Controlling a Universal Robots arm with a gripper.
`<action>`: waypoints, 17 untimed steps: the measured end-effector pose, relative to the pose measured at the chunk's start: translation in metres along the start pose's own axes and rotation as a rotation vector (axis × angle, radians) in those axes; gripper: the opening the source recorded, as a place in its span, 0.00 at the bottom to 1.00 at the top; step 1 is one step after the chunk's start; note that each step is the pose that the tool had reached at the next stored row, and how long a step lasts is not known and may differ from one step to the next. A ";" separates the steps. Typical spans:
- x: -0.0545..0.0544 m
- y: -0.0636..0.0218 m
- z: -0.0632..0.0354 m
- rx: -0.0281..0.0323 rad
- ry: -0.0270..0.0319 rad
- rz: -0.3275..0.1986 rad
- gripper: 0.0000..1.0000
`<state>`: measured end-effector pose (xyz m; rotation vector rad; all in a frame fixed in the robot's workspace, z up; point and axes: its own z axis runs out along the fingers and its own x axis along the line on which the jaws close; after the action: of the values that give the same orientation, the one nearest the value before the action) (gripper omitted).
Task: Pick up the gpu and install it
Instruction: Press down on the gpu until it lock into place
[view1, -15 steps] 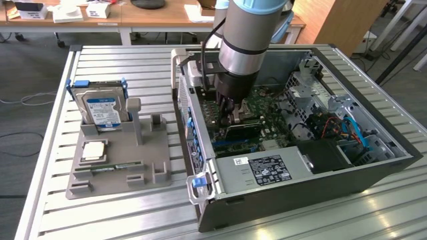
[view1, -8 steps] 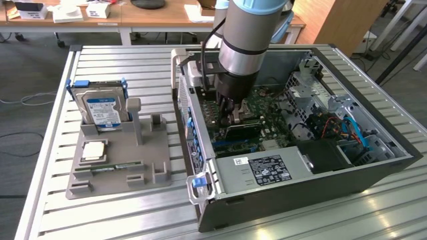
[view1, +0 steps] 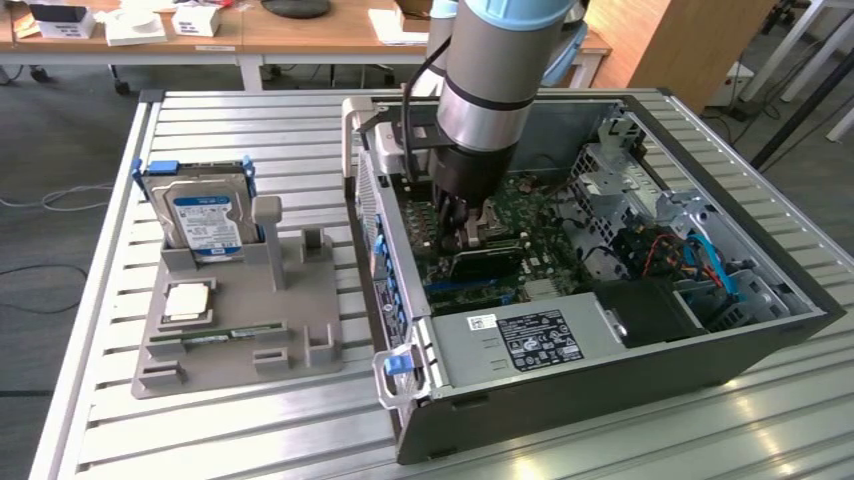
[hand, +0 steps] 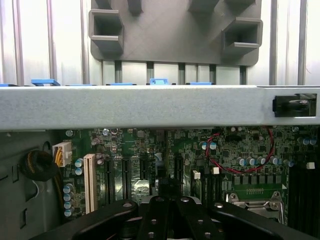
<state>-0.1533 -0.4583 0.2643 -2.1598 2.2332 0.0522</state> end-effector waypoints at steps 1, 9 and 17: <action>0.000 0.0000 0.0001 0.0000 0.0000 0.000 0.11; 0.000 0.0000 0.0008 0.0000 -0.0001 0.000 0.11; 0.000 0.0000 0.0015 0.0002 -0.0003 0.000 0.11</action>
<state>-0.1532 -0.4583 0.2627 -2.1597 2.2328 0.0523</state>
